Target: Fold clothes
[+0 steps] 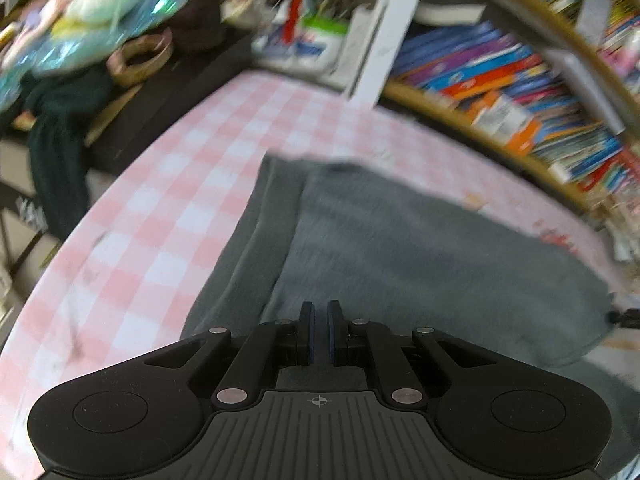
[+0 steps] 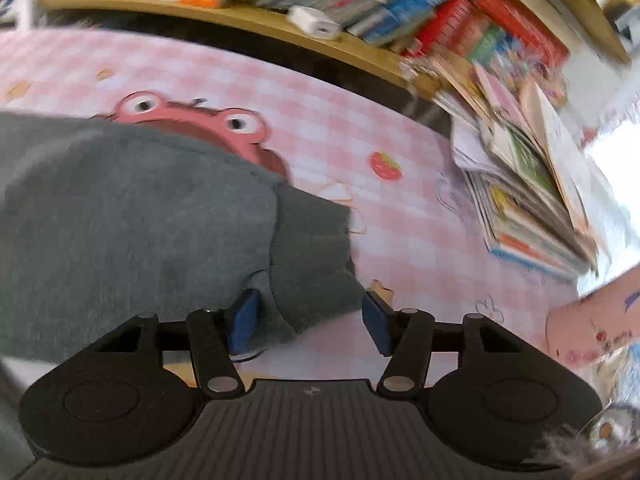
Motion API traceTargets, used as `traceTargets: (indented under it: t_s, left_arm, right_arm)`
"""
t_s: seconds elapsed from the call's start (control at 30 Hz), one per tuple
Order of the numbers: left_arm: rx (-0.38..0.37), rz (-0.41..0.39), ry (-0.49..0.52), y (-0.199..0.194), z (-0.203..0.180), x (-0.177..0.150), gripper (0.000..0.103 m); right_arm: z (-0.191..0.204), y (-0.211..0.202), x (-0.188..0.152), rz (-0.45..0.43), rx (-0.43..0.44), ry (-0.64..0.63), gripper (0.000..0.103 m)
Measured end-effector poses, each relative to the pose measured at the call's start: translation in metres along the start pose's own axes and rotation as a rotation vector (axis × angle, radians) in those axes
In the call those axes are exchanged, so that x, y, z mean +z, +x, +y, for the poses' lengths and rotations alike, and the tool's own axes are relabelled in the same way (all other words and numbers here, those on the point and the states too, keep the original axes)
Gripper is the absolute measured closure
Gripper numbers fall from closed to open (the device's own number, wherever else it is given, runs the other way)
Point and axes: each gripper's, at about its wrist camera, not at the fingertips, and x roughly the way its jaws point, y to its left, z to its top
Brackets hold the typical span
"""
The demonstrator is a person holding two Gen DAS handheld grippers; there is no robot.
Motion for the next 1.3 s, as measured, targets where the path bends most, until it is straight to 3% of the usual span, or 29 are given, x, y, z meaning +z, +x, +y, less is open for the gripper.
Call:
traceTargets:
  t_s: [0.13, 0.3, 0.43, 0.6, 0.8, 0.97, 1.13, 1.23, 1.3]
  left_arm:
    - [-0.048, -0.013, 0.044, 0.022, -0.019, 0.031, 0.094]
    - [-0.059, 0.081, 0.104, 0.084, -0.037, 0.061, 0.098]
    - [-0.016, 0.127, 0.062, 0.126, -0.036, 0.077, 0.1]
    - [0.036, 0.091, -0.021, 0.146, -0.02, 0.102, 0.098]
    - [0.11, 0.048, -0.056, 0.16, -0.014, 0.121, 0.098]
    - [0.197, 0.025, -0.096, 0.166, -0.001, 0.132, 0.098]
    - [0.178, 0.049, -0.052, 0.163, -0.001, 0.138, 0.098]
    - [0.097, -0.02, -0.028, 0.131, -0.002, 0.132, 0.098]
    - [0.029, -0.047, -0.022, 0.103, -0.001, 0.12, 0.098]
  right_arm:
    - [0.003, 0.003, 0.0, -0.004, -0.035, -0.009, 0.049]
    - [0.005, 0.001, -0.002, -0.011, -0.036, -0.012, 0.05]
    - [0.007, 0.002, 0.0, -0.012, -0.04, -0.029, 0.05]
    - [0.004, 0.006, 0.004, -0.023, -0.013, -0.008, 0.047]
    - [0.001, 0.018, 0.023, -0.04, 0.041, 0.027, 0.039]
    - [-0.001, 0.039, 0.053, -0.058, 0.031, 0.023, 0.037]
    - [0.003, 0.046, 0.074, -0.069, 0.005, -0.007, 0.037]
    - [0.007, 0.021, 0.065, -0.13, 0.008, -0.025, 0.038]
    - [0.007, -0.01, 0.044, -0.18, 0.061, -0.005, 0.038]
